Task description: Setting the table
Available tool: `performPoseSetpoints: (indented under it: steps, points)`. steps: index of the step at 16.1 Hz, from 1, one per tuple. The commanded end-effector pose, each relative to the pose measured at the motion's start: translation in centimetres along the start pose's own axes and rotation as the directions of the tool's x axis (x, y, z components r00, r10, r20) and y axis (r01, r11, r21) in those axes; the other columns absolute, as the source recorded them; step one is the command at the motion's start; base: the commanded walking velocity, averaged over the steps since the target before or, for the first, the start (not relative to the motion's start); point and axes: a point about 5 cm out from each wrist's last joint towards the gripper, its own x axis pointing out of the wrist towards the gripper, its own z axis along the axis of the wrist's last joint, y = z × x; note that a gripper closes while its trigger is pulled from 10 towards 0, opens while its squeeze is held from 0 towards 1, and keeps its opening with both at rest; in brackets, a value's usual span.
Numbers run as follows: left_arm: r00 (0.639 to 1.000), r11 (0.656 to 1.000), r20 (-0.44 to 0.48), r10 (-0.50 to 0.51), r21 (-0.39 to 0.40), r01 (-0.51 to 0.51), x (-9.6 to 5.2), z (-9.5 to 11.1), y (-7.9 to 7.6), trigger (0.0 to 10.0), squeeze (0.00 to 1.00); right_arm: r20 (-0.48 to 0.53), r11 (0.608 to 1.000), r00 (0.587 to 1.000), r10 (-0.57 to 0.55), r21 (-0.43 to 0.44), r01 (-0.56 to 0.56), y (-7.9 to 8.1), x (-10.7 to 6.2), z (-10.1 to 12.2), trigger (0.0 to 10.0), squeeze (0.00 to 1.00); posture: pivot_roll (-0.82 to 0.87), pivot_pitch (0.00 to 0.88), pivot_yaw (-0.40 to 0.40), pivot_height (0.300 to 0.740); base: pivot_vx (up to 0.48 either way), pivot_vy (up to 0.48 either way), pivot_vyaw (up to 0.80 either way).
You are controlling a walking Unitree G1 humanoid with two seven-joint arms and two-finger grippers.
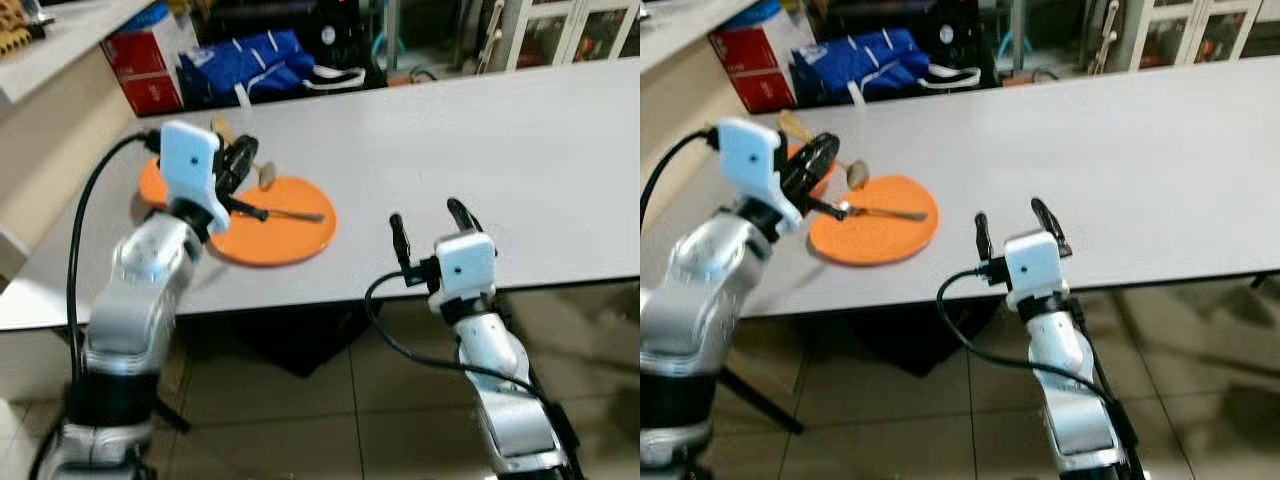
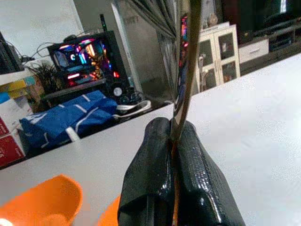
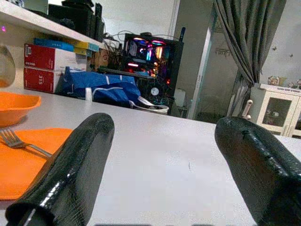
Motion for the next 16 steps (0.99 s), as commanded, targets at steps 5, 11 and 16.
performPoseSetpoints:
  steps: [5,11,16]
  points:
    - [0.999,1.0,0.03,0.011,0.019,-0.012,0.8,0.5,0.7,0.0,0.0,0.017,1.0,1.0,-0.002,0.007,0.002,0.2,0.1,0.4,10.0,0.0,-0.19,0.0,0.164,0.74,0.0,0.0,0.0]
    - [0.991,0.94,-0.032,-0.131,0.313,0.135,2.0,0.4,3.1,0.0,0.0,-0.006,1.0,1.0,0.003,0.013,-0.003,0.5,0.0,0.0,10.0,0.0,-0.19,0.0,0.171,0.74,0.0,0.0,-0.73]
    - [0.934,0.696,-0.163,-0.319,0.628,0.348,2.6,0.0,2.8,0.0,0.0,-0.019,1.0,1.0,-0.006,0.012,0.006,0.7,-0.5,-0.1,10.0,0.0,-0.19,0.0,0.187,0.74,0.0,0.0,-0.74]
